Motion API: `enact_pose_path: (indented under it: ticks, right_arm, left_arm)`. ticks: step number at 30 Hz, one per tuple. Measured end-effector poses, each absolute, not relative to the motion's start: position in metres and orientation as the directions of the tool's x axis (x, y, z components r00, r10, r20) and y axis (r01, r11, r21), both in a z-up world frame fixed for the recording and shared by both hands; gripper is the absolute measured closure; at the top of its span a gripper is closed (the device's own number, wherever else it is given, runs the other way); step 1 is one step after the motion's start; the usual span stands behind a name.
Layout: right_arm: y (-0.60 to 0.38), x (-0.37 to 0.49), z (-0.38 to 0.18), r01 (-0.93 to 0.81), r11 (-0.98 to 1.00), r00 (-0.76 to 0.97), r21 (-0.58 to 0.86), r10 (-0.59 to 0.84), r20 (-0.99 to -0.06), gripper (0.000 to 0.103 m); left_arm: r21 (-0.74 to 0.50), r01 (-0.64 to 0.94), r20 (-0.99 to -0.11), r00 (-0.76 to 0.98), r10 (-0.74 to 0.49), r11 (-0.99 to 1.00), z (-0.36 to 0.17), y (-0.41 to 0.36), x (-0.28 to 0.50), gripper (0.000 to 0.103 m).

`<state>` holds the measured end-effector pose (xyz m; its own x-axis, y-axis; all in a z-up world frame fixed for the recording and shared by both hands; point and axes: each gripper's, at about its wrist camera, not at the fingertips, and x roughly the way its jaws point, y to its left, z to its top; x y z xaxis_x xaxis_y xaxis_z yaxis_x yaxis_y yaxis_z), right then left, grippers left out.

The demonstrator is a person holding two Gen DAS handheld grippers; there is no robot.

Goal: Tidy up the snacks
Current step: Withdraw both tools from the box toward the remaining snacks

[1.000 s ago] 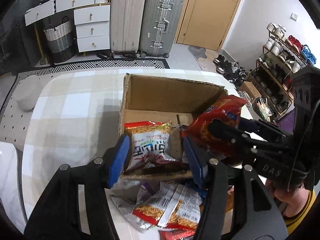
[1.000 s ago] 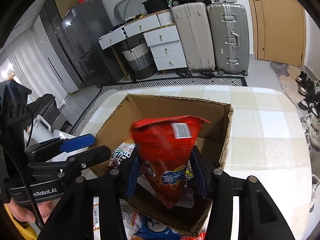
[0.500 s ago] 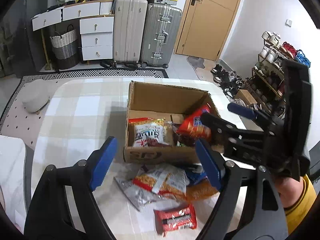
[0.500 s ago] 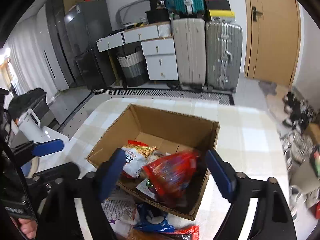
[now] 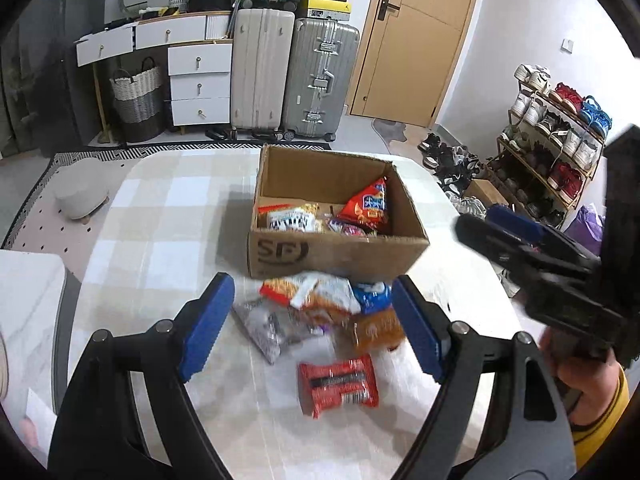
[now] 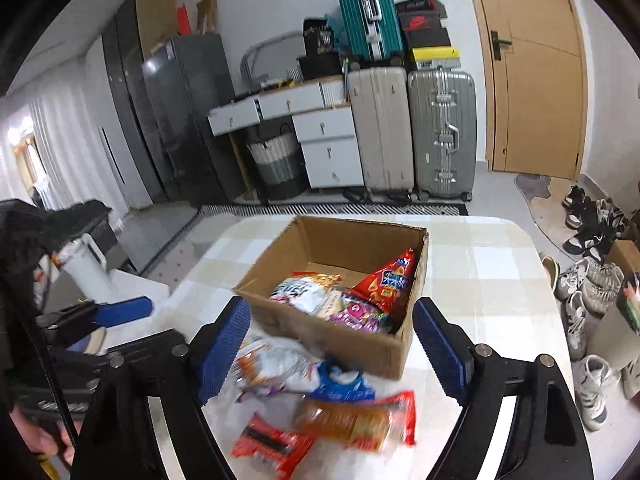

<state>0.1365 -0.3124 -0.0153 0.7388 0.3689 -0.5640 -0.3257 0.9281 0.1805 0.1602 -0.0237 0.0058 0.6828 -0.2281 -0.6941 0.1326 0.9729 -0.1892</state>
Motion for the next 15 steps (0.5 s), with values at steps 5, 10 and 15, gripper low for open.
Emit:
enact_pose_path:
  ticks: [5, 10, 15]
  right_arm:
    - [-0.324, 0.076, -0.002, -0.338, 0.923, 0.790, 0.185, 0.386, -0.476, 0.018]
    - [-0.337, 0.019, 0.006, -0.332, 0.919, 0.828, 0.212, 0.392, -0.401, 0.012]
    - [-0.343, -0.018, 0.003, -0.329, 0.927, 0.848, 0.178, 0.374, -0.375, 0.008]
  left_arm:
    - [-0.204, 0.132, -0.678, 0.696, -0.237, 0.970, 0.007, -0.028, 0.113, 0.021]
    - [-0.237, 0.119, -0.646, 0.722, -0.248, 0.964, 0.016, -0.030, 0.061, 0.020]
    - [-0.225, 0.119, -0.592, 0.772, -0.232, 0.967, 0.026, -0.031, 0.013, 0.001]
